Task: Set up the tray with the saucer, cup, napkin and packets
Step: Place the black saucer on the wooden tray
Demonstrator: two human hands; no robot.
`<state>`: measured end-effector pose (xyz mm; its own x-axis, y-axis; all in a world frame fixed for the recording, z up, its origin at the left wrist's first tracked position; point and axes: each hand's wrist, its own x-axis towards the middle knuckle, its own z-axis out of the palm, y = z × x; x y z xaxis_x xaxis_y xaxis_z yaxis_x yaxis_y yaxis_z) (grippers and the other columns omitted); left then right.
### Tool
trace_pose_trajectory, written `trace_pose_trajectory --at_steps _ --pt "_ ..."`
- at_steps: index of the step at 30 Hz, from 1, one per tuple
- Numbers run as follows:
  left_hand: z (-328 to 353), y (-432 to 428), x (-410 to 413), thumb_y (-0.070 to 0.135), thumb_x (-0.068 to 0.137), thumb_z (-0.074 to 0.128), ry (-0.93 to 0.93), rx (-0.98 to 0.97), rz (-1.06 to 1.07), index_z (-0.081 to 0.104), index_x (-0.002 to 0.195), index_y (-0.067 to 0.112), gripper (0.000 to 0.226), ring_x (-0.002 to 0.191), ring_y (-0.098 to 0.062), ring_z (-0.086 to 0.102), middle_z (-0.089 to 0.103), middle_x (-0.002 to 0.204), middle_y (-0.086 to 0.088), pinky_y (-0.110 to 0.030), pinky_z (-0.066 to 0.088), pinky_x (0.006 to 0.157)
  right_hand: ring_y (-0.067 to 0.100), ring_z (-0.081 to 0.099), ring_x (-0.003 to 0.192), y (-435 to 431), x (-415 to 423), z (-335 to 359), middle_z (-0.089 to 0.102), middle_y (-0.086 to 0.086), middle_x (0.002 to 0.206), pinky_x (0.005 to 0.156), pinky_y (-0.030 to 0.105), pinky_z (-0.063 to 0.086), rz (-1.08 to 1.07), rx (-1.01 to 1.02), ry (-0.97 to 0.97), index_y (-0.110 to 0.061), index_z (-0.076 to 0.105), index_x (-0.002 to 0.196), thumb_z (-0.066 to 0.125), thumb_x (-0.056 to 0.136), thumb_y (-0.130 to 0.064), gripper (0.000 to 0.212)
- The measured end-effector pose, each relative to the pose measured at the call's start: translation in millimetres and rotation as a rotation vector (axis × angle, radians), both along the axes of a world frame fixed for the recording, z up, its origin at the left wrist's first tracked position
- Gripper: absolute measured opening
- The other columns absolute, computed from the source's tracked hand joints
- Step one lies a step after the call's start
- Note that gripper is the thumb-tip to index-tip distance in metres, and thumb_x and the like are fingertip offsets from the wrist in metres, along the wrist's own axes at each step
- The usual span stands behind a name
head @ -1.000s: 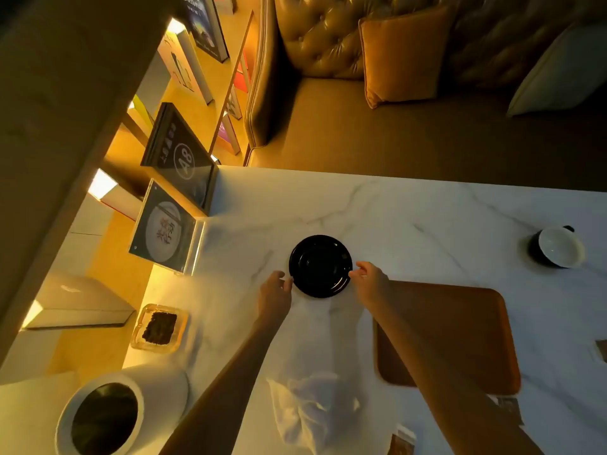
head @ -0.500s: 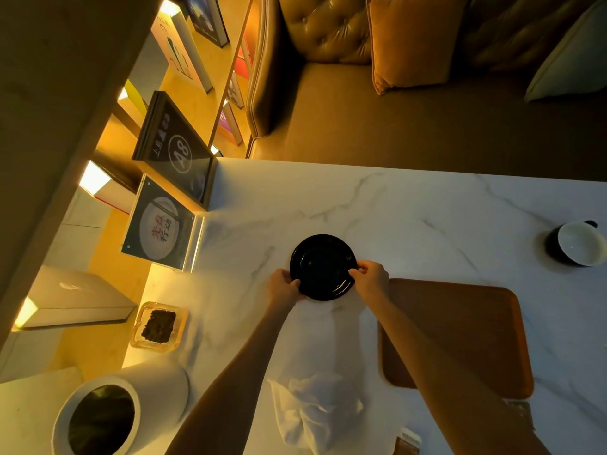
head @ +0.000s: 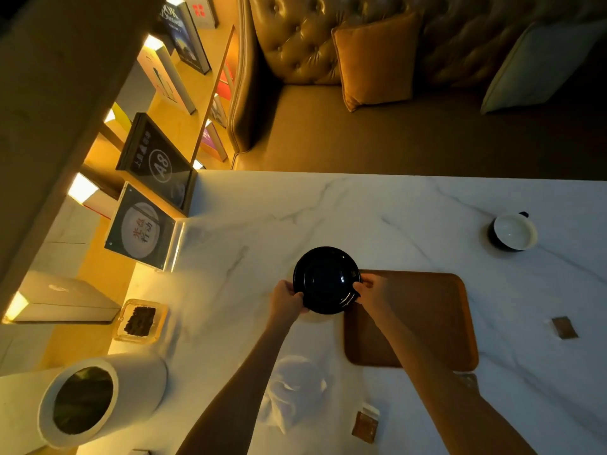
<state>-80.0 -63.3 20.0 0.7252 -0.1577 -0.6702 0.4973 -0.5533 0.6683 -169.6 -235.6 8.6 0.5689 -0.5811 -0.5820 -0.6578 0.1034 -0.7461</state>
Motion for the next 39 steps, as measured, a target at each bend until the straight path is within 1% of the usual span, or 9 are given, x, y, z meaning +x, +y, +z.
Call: trace_pose_trajectory --at_steps 4,9,14,18,20,23,27,36,39 --pt "-1.7 -29.0 -36.2 -0.003 0.086 0.056 0.037 0.022 -0.033 0.051 0.099 0.003 0.015 0.075 -0.035 0.073 0.069 0.095 -0.026 -0.047 0.062 0.069 0.041 0.065 0.099 -27.1 -40.4 2.4 0.067 0.029 0.105 0.089 0.056 0.053 -0.040 -0.014 0.032 0.008 0.062 0.115 0.056 0.088 0.005 0.029" --pt "-3.1 -61.4 -75.3 -0.002 0.085 0.055 0.059 0.065 -0.097 0.052 0.105 -0.001 0.020 0.081 -0.035 0.072 0.070 0.095 -0.024 -0.047 0.061 0.071 0.034 0.068 0.090 -53.7 -87.7 3.0 0.070 0.022 0.097 0.083 0.051 0.057 -0.048 -0.063 0.086 0.003 0.064 0.112 0.059 0.088 -0.001 0.025" --pt "-9.1 -81.0 -102.7 0.001 0.089 0.054 0.078 0.068 -0.108 0.051 0.106 0.003 0.018 0.071 -0.025 0.072 0.068 0.096 -0.018 -0.031 0.059 0.055 0.025 0.066 0.079 -73.0 -116.8 -0.8 0.067 0.011 0.084 0.076 0.042 0.060 -0.049 -0.087 0.087 0.001 0.066 0.110 0.060 0.088 -0.004 0.023" --pt "-20.0 -87.9 -112.5 0.001 0.089 0.056 0.066 0.086 -0.103 0.050 0.103 0.005 0.016 0.076 -0.032 0.071 0.064 0.091 -0.015 -0.050 0.061 0.071 0.026 0.068 0.079 -79.5 -127.8 -4.4 0.069 0.012 0.084 0.072 0.041 0.061 -0.060 -0.079 0.072 0.000 0.067 0.109 0.061 0.087 -0.005 0.023" --pt "-23.1 -90.7 -115.2 0.002 0.089 0.057 0.058 0.106 -0.115 0.050 0.099 0.008 0.014 0.082 -0.034 0.071 0.063 0.089 -0.013 -0.054 0.060 0.075 0.028 0.069 0.081 -82.4 -130.1 -6.9 0.070 0.013 0.085 0.074 0.043 0.061 -0.056 -0.079 0.064 0.000 0.066 0.111 0.062 0.088 -0.006 0.025" --pt "-25.1 -93.7 -117.2 0.005 0.089 0.058 0.050 0.149 -0.134 0.048 0.093 0.014 0.014 0.082 -0.033 0.071 0.062 0.085 -0.009 -0.053 0.059 0.077 0.028 0.069 0.086 -85.0 -132.5 -13.0 0.071 0.015 0.091 0.080 0.046 0.059 -0.044 -0.074 0.064 -0.001 0.064 0.115 0.062 0.088 -0.008 0.027" --pt "-29.8 -92.5 -118.1 0.006 0.088 0.059 0.052 0.164 -0.127 0.049 0.094 0.014 0.014 0.080 -0.032 0.071 0.065 0.083 -0.009 -0.051 0.059 0.081 0.022 0.069 0.079 -84.4 -134.6 -20.9 0.068 0.006 0.082 0.074 0.040 0.061 -0.041 -0.065 0.052 -0.001 0.065 0.113 0.062 0.089 -0.008 0.025" --pt "-34.6 -83.4 -120.8 0.006 0.087 0.057 0.024 0.189 -0.125 0.045 0.085 0.020 0.018 0.085 -0.033 0.069 0.064 0.092 -0.013 -0.054 0.058 0.081 0.024 0.068 0.090 -78.1 -134.3 -36.7 0.069 0.013 0.100 0.081 0.040 0.060 -0.044 -0.023 0.032 -0.002 0.060 0.121 0.062 0.090 -0.011 0.032" --pt "-36.3 -80.4 -123.1 0.007 0.090 0.056 0.041 0.193 -0.117 0.046 0.090 0.018 0.015 0.087 -0.031 0.069 0.064 0.096 -0.013 -0.052 0.059 0.082 0.026 0.068 0.093 -77.2 -134.4 -40.1 0.069 0.015 0.103 0.084 0.044 0.059 -0.041 -0.018 0.034 -0.002 0.060 0.121 0.062 0.090 -0.011 0.032"
